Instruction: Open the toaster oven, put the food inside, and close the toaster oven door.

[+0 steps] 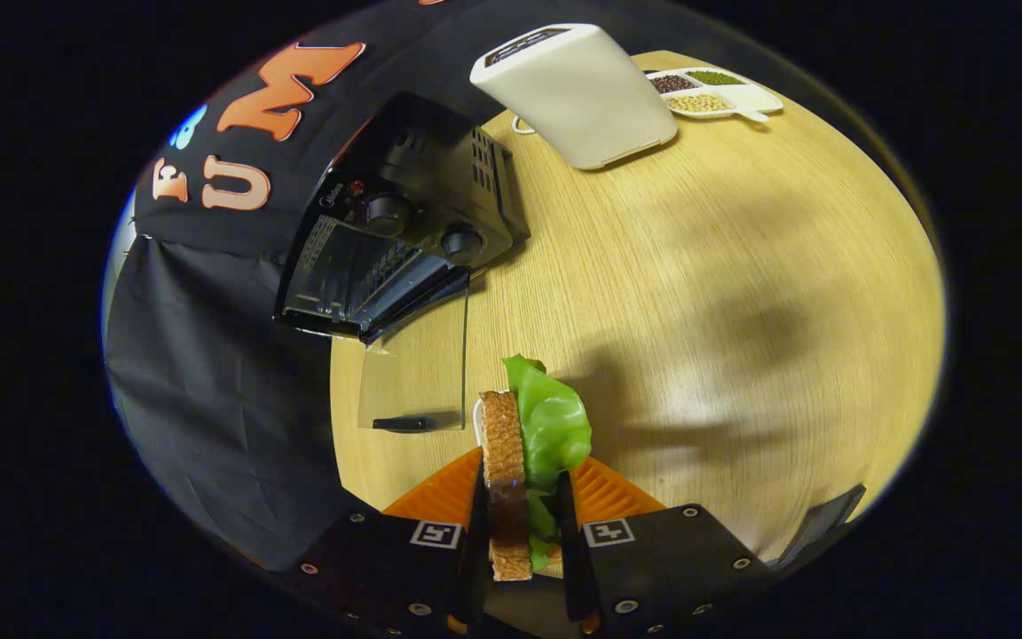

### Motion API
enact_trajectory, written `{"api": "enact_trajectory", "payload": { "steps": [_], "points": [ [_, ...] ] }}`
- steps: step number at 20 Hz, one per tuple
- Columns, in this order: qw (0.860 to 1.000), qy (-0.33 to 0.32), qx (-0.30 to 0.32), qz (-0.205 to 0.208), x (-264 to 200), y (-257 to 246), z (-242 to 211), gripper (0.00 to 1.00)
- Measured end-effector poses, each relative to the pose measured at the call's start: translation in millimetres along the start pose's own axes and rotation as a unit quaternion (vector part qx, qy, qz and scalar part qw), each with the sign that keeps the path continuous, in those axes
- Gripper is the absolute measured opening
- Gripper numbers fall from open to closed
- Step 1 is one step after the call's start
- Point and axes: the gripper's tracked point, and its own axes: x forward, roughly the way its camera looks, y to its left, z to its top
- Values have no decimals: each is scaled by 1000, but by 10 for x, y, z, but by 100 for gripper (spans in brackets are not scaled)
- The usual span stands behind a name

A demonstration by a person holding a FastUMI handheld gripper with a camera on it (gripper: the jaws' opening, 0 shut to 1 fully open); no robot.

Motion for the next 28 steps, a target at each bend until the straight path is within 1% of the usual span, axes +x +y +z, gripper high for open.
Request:
{"api": "enact_trajectory", "payload": {
  "steps": [2, 4, 7, 10, 13, 15, 20, 22, 24, 28],
  "points": [
    [999, -23, 25, 20, -127, 133, 66, 35],
    [998, -47, 37, 26, -234, 240, 137, 34],
    [996, -71, 36, 37, -333, 477, 191, 34],
    [995, -84, 24, 38, -298, 706, 209, 34],
    [995, -91, 20, 35, -153, 917, 222, 34],
    [994, -96, 23, 43, -26, 1096, 242, 34],
    [986, -133, 39, 94, 278, 1655, 401, 34],
    [979, -157, 52, 115, 388, 1827, 526, 34],
    [973, -180, 71, 127, 529, 1914, 667, 34],
    [968, -200, 95, 121, 856, 1956, 831, 34]
  ]
}}
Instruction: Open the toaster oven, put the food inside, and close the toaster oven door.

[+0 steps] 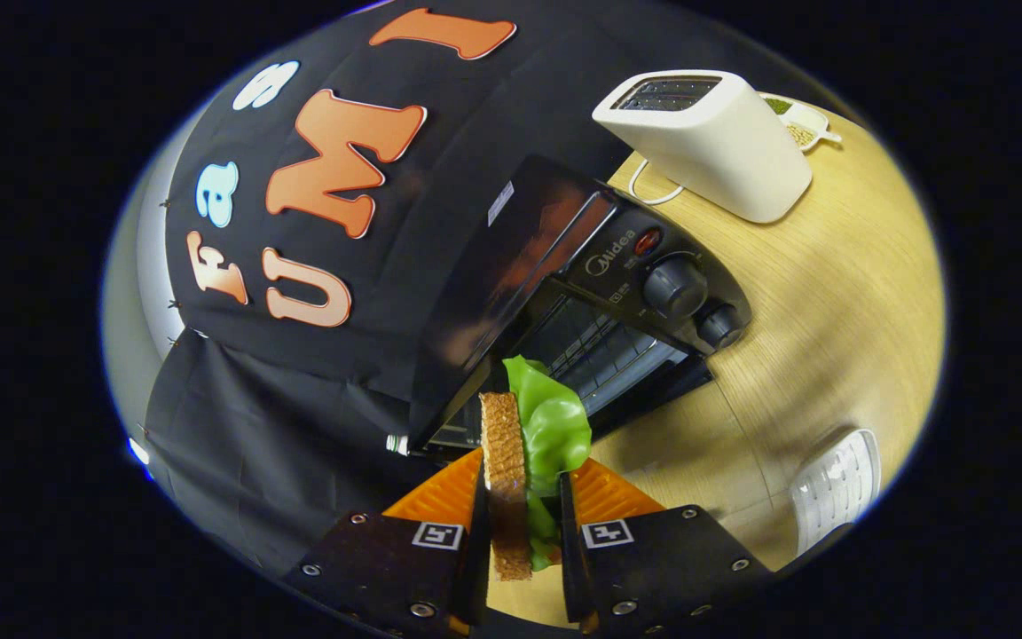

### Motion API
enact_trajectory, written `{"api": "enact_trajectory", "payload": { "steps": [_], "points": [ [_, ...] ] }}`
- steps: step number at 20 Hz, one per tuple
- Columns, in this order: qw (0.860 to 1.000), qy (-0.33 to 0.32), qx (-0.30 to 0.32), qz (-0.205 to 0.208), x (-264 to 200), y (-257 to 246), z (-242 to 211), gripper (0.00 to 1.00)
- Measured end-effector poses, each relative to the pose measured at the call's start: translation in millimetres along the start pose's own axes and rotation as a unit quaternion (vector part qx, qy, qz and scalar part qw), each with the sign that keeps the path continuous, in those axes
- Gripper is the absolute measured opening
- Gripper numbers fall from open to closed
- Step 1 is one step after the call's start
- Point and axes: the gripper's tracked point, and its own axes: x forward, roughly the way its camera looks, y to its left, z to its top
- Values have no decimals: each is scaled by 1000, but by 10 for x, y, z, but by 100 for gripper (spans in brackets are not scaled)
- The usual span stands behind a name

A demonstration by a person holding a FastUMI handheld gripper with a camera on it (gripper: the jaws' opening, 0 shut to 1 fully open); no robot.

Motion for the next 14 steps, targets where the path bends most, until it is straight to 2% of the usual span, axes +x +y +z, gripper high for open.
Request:
{"api": "enact_trajectory", "payload": {
  "steps": [7, 14],
  "points": [
    [997, -41, 66, 26, 471, 102, 82, 34],
    [993, -88, 75, 32, 894, 99, 163, 34]
  ]
}}
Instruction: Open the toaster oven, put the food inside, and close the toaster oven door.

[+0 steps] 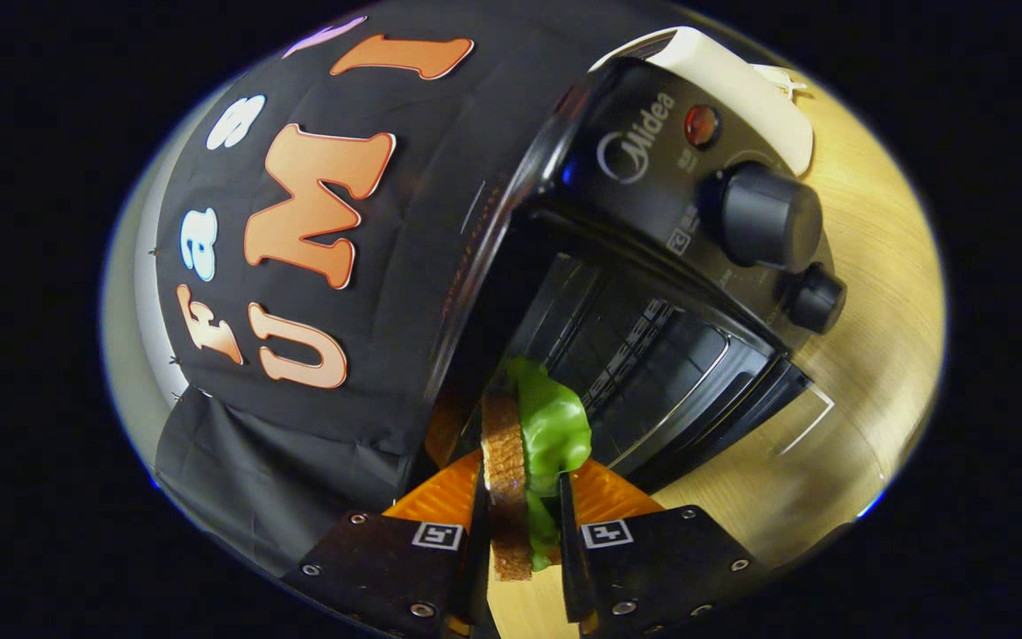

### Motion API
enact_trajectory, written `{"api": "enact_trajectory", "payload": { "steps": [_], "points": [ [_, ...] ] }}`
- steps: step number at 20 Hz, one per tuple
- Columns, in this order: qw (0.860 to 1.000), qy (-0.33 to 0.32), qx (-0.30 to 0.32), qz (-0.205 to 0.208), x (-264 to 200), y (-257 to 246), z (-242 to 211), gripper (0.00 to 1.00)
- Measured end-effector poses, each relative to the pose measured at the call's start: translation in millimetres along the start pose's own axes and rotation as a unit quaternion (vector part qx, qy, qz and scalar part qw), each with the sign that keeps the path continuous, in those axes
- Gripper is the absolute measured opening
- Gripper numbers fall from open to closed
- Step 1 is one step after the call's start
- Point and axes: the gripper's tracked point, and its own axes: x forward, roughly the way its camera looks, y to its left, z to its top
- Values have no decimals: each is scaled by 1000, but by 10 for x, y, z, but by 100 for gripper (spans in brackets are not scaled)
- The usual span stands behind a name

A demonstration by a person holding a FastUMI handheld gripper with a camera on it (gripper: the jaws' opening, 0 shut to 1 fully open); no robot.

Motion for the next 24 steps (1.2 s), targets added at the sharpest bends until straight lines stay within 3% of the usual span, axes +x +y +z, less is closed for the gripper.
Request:
{"api": "enact_trajectory", "payload": {
  "steps": [5, 6, 9, 15, 18, 24],
  "points": [
    [999, -43, -4, -20, 221, -83, 71, 37],
    [998, -52, -19, -39, 234, -130, 106, 39],
    [989, -68, -93, -89, 169, -247, 208, 60],
    [971, -6, -191, -146, -259, -401, 149, 95],
    [959, 26, -231, -161, -533, -522, 39, 96],
    [924, 75, -336, -167, -1012, -665, -287, 98]
  ]
}}
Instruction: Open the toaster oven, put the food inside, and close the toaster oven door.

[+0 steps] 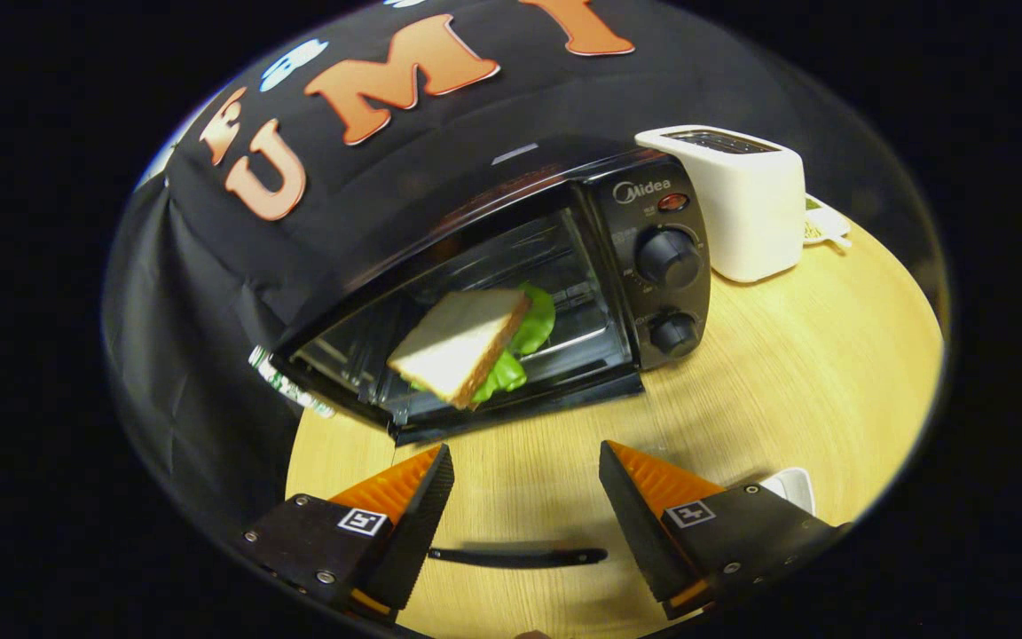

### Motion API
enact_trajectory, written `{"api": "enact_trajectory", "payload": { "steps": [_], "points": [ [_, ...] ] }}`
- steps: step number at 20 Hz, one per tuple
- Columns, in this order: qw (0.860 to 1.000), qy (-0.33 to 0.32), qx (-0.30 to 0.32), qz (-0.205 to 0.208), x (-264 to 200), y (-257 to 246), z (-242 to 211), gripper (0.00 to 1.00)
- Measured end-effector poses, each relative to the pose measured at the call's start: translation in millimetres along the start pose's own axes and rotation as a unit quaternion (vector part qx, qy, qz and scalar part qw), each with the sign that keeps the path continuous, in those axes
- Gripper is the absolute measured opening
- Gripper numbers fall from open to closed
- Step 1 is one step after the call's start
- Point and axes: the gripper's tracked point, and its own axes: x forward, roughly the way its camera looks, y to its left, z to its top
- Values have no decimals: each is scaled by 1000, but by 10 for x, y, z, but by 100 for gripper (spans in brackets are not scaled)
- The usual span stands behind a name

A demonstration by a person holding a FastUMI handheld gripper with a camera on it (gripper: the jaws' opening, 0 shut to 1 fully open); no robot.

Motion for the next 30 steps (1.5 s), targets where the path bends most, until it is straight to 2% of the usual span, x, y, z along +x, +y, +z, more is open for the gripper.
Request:
{"api": "enact_trajectory", "payload": {
  "steps": [4, 10, 17, 21, 23, 26, 30],
  "points": [
    [996, 47, -75, -4, -188, -8, -384, 99],
    [980, 118, -159, -17, -415, -124, -933, 97],
    [970, 159, -182, -30, -176, -129, -1242, 97],
    [966, 165, -195, -32, -61, -101, -1275, 97],
    [969, 156, -191, -28, -110, -40, -1209, 97],
    [978, 114, -173, -11, -194, 133, -893, 96],
    [979, 55, -197, -14, -216, 266, -326, 94]
  ]
}}
